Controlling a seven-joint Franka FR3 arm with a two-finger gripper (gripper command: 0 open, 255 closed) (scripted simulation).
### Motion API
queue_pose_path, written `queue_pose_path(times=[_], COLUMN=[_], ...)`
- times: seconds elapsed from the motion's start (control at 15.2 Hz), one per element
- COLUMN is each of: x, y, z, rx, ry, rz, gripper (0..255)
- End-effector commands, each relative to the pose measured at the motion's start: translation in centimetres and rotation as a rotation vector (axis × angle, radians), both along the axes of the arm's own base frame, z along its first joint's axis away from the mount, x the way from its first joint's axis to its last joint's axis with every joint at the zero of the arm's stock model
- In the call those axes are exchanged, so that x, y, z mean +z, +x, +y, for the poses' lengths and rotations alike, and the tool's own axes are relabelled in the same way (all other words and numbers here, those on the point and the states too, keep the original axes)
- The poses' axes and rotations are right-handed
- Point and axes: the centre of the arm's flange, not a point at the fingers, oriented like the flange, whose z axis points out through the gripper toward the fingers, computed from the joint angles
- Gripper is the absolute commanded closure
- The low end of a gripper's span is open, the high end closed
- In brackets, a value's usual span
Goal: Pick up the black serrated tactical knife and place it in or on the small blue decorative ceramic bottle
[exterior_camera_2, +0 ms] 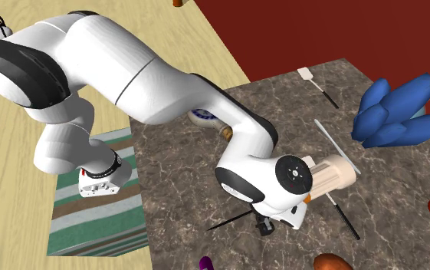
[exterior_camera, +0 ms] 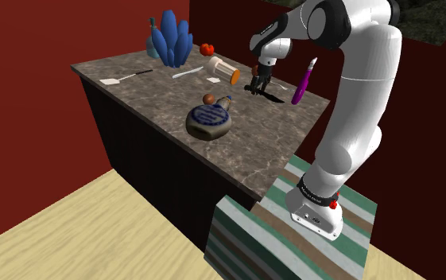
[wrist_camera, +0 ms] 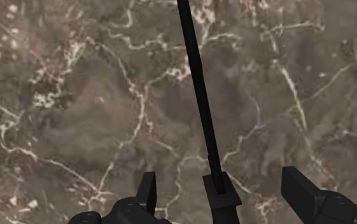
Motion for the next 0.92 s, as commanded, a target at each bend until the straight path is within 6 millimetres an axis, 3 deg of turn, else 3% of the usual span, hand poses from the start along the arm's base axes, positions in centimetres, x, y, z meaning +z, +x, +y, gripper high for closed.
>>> queue_pose_path(times=[0.0, 0.07, 0.13, 0.73, 0.86], x=[0.0, 0.0, 0.0, 0.0, 1.1], y=[0.0, 0.0, 0.0, 0.0, 0.0], z=[0.0, 0.0, 0.0, 0.0, 0.0], rx=[0.0, 0.0, 0.0, 0.0, 0.0], ry=[0.0, 0.0, 0.0, 0.0, 0.0], rz=[0.0, 0.0, 0.0, 0.0, 0.0], gripper=[0, 0, 255, 255, 255])
